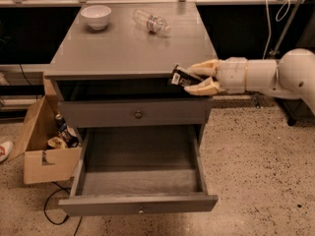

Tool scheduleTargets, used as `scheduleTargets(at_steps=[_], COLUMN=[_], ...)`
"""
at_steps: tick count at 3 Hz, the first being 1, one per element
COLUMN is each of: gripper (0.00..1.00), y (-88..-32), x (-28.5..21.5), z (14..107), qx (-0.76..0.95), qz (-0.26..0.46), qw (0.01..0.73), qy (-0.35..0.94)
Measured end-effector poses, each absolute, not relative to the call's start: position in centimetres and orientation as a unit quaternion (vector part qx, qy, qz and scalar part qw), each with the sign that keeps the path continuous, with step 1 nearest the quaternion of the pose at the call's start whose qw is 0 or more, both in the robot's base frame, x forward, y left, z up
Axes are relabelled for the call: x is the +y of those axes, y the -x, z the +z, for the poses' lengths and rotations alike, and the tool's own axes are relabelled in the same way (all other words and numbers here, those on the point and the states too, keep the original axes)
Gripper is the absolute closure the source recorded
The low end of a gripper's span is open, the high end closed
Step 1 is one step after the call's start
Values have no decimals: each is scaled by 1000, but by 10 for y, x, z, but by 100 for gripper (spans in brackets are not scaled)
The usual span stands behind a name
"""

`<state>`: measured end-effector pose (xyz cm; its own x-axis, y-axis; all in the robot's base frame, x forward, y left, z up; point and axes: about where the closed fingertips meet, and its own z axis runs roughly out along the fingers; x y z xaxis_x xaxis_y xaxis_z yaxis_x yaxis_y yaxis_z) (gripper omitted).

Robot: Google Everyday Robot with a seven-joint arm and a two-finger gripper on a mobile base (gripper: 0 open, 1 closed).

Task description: Pick rxbar chocolate from middle drawer and place on counter

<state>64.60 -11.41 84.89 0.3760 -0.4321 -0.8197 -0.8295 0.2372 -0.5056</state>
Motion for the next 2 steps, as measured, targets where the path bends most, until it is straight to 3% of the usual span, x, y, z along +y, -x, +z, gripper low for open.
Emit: scheduleTargets(at_steps=[2], gripper=[100], y=[-716], x=[-96], z=[930], qx=[529], qz=[119], qw=[578], qy=[610])
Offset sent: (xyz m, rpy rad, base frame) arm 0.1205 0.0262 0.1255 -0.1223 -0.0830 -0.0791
